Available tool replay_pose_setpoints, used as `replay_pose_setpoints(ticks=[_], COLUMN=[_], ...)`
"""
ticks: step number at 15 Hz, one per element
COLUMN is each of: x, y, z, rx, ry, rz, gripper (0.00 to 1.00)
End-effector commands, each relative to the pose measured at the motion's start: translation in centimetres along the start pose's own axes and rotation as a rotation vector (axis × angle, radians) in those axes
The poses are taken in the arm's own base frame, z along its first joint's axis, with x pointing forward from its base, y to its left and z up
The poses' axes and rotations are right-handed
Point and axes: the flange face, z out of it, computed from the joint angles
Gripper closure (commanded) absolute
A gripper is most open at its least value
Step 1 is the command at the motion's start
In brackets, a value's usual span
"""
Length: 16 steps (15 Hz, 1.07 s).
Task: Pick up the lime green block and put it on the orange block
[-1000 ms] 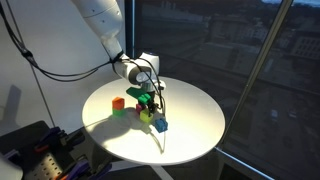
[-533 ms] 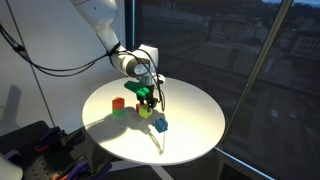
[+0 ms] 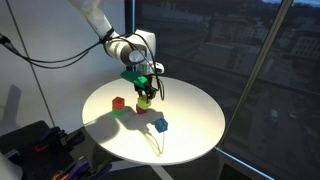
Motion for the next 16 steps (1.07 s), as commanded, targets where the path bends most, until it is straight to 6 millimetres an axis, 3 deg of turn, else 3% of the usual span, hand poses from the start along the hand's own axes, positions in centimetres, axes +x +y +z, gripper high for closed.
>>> replay_pose_setpoints(ticks=[1,6,16], x=[-1.5,-2.2,-2.3], y=[-1.1,-3.5,-8.5], z=[-2.8,-3.6,-3.5], rx=[0.036,0.076,0.121], ry=[0.018,0.031,0.031], rz=[-0.07,-0.208,-0.396], gripper=[0.7,0.7,0.7])
